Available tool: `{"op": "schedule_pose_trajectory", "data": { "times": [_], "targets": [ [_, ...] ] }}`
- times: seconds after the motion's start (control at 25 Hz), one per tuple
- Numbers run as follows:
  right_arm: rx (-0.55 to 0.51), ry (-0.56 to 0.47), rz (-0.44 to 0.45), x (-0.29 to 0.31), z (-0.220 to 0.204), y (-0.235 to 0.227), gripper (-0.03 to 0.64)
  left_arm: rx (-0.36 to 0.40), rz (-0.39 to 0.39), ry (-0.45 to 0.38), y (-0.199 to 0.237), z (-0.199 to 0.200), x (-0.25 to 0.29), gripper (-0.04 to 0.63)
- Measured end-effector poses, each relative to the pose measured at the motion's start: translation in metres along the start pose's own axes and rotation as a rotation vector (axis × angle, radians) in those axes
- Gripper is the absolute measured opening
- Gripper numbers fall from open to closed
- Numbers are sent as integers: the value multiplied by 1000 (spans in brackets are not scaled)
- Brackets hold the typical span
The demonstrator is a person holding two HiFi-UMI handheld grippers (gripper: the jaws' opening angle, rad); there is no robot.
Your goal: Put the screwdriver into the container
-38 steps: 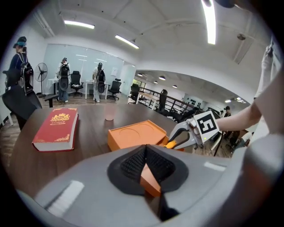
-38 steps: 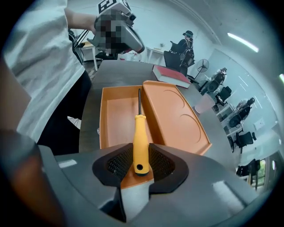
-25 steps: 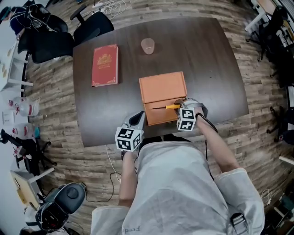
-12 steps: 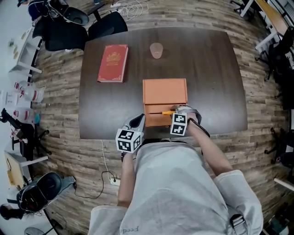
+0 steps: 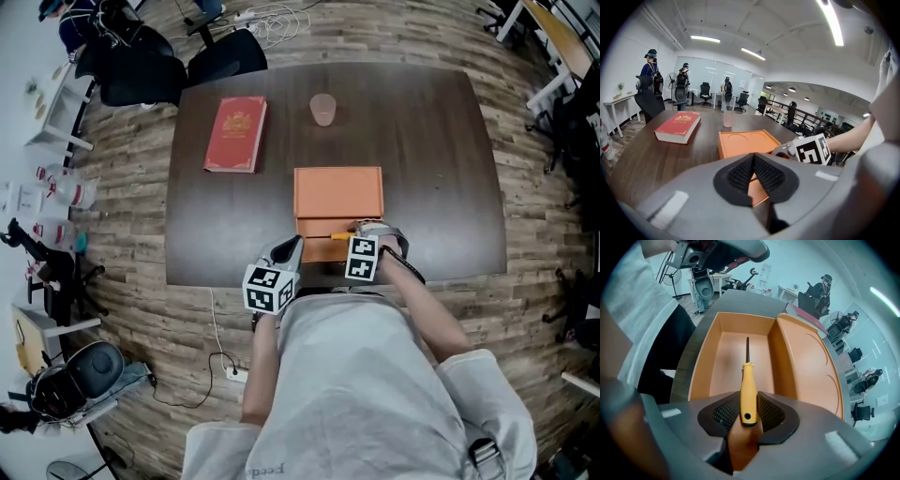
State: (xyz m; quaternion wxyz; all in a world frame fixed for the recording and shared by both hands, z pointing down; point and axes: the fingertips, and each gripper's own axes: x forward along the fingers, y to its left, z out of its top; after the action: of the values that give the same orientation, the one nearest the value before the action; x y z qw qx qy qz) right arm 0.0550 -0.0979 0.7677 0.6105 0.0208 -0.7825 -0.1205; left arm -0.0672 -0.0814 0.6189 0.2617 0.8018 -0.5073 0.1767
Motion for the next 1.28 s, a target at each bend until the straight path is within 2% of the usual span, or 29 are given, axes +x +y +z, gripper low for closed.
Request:
{"op": "schedule_pose_trajectory", "data": {
  "times": [0.88,1.08,1.28],
  "targets": [
    [81,-62,-1,-8,4,-4,114,-20,-8,13,-2,-10,9,55],
    [97,-72,-12,-15,1,-5,114,-12,-17,18,-5,-9,13,55],
    [149,-130,-49,-36,8,-14,114,-14,-22,21,-6,-9,15,54]
  ]
}}
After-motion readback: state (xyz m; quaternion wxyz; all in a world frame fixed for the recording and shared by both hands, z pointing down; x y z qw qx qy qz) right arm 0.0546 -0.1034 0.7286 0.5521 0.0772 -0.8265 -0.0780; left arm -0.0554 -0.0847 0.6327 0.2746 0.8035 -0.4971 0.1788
